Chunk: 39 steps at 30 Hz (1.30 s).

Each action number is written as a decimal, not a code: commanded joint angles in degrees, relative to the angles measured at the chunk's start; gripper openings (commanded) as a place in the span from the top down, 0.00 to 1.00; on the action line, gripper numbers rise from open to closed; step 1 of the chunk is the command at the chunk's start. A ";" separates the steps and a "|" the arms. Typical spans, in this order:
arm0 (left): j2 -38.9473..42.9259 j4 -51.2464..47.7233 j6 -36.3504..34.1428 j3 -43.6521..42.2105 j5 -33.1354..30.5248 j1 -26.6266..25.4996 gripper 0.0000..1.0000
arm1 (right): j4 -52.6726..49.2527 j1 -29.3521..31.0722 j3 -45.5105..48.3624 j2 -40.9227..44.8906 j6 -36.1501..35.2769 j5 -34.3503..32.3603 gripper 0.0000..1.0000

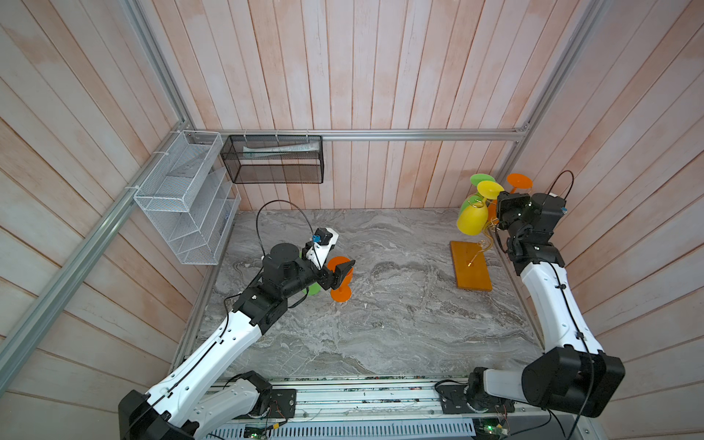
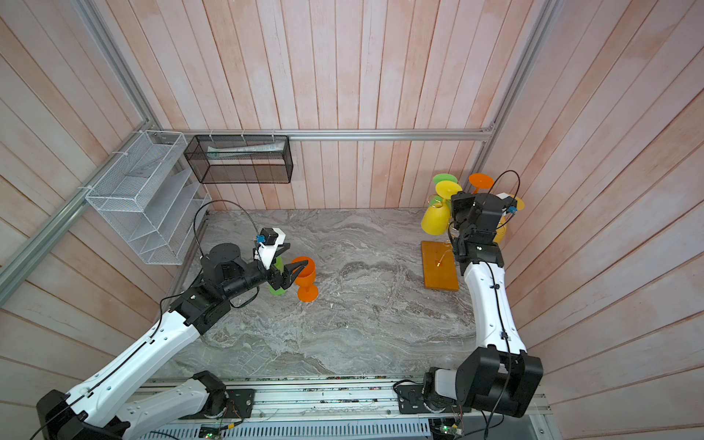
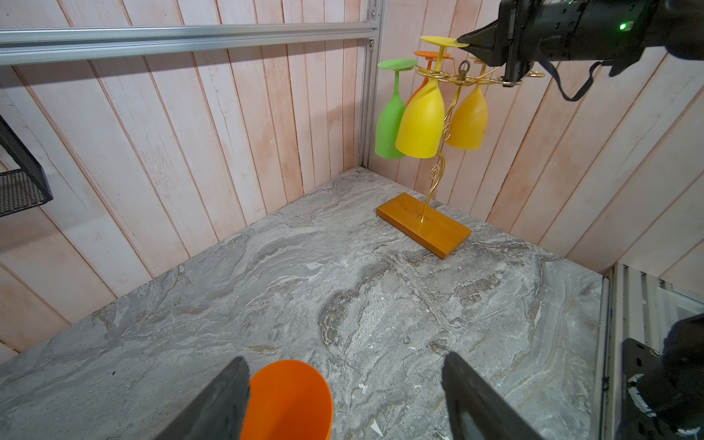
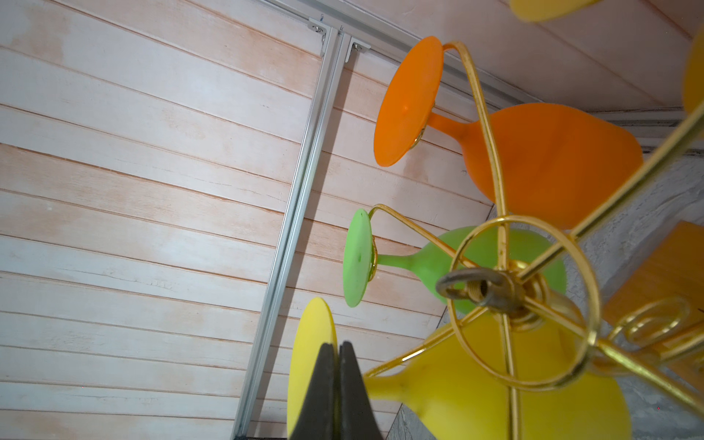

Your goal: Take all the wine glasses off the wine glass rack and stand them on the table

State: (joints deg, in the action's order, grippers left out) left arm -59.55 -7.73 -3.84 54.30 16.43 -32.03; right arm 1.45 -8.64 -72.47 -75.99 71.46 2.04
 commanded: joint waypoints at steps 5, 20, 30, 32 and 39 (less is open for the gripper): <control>0.40 0.68 0.15 -0.25 0.63 -0.07 0.19 | -4.71 -0.30 3.43 -2.24 -2.92 -1.17 1.00; 0.44 0.61 0.19 -0.25 0.66 -0.13 0.19 | -4.38 -0.32 4.64 -1.62 -3.57 -1.07 1.00; 0.31 0.63 0.32 -0.34 0.79 -0.14 0.19 | -4.38 -0.37 5.57 -1.95 -3.79 -1.26 1.00; 0.23 0.67 0.32 -0.38 0.89 -0.11 0.19 | -4.35 -0.35 5.67 -1.84 -3.79 -1.47 1.00; 0.11 0.70 0.36 -0.25 0.97 -0.09 0.19 | -3.83 -0.41 4.72 -1.53 -4.92 -1.35 1.00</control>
State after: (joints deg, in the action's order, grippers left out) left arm -59.57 -7.73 -3.84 54.30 16.45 -32.05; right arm 5.80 -8.58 -70.24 -75.72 68.58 2.87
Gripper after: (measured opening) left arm 0.810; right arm 0.047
